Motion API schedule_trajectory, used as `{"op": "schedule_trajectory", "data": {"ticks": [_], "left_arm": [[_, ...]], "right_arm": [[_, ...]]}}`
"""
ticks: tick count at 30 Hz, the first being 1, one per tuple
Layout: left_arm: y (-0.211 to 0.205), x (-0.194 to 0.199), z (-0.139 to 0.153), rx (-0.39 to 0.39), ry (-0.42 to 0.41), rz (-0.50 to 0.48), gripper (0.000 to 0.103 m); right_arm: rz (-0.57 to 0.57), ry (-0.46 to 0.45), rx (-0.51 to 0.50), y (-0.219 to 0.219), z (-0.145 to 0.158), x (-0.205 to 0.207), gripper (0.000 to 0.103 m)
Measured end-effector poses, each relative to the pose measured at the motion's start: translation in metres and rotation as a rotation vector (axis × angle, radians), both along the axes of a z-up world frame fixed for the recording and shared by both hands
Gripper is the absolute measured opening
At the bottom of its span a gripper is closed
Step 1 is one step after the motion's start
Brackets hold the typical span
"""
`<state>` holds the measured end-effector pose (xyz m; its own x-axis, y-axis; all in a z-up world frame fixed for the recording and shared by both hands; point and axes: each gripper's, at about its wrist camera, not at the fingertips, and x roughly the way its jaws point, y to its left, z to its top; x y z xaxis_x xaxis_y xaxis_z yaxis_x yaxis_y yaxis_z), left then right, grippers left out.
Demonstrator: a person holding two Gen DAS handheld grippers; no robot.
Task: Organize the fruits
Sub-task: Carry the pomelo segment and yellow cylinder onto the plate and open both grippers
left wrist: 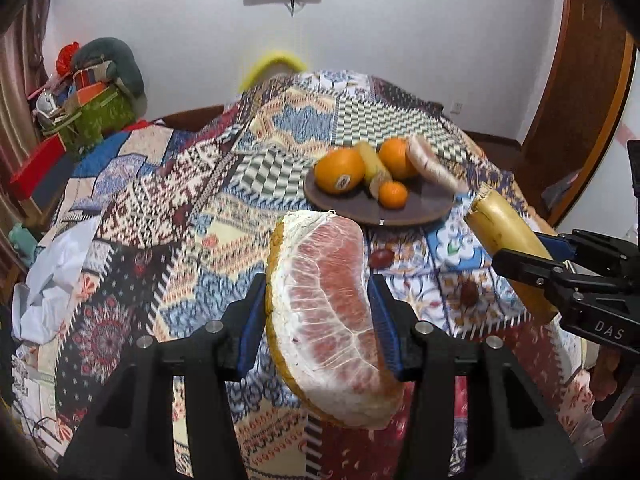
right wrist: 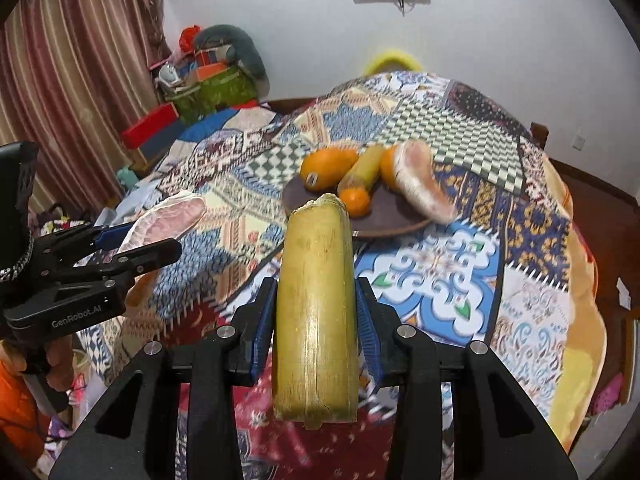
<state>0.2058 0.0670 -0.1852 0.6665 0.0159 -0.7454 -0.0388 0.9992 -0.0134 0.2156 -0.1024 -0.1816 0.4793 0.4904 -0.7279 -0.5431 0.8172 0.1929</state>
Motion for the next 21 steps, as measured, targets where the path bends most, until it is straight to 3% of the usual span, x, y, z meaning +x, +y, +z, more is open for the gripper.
{"op": "schedule_trajectory", "data": {"ticks": [10,21], "left_arm": [[-0.005,0.038,0.014,-0.009,-0.055,-0.021,0.049],[-0.007,0.085,0.009,-0.032,-0.072,-0.037,0.049]], "right_arm": [[-0.026,-0.059,0.022,-0.001,0.016,0.032,0.035],[-0.023,-0.088,0.027,0.003,0.015,0.069,0.035]]}}
